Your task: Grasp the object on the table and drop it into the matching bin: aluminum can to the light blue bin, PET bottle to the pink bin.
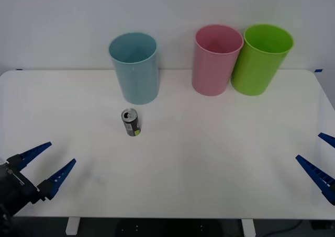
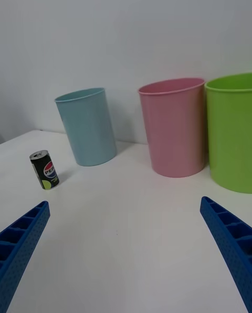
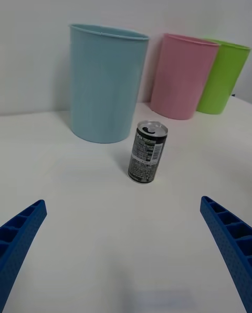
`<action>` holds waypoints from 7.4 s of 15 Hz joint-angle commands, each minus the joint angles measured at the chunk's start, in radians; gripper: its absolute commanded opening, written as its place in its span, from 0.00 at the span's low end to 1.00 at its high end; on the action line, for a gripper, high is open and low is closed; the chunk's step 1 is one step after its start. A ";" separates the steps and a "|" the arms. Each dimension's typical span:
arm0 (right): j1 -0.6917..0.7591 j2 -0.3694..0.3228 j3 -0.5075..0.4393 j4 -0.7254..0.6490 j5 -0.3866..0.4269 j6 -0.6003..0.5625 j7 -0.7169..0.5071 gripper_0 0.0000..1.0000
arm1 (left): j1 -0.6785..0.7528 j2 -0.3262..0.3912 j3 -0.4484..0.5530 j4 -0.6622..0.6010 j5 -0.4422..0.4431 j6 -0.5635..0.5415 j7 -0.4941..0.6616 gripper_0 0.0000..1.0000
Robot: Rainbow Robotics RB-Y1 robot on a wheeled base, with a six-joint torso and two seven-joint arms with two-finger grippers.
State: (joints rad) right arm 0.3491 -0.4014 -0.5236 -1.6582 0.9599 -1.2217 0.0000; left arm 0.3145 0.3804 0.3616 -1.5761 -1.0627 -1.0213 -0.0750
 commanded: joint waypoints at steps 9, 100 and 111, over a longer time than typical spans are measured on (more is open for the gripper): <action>0.000 0.000 0.000 0.000 0.000 0.000 0.000 1.00 | -0.199 -0.046 -0.079 0.278 0.020 0.015 -0.184 1.00; 0.000 0.000 0.000 0.000 0.000 0.000 0.000 1.00 | -0.988 -0.006 -0.030 0.367 -0.442 0.191 0.561 0.01; 0.000 0.000 0.000 0.000 0.000 0.000 0.000 1.00 | -1.267 -0.054 -0.039 0.719 -0.637 0.207 0.437 0.01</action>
State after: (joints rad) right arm 0.3491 -0.4014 -0.5236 -1.6580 0.9599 -1.2217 0.0000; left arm -0.9448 0.3345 0.3150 -0.8619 -1.6863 -0.8168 0.3617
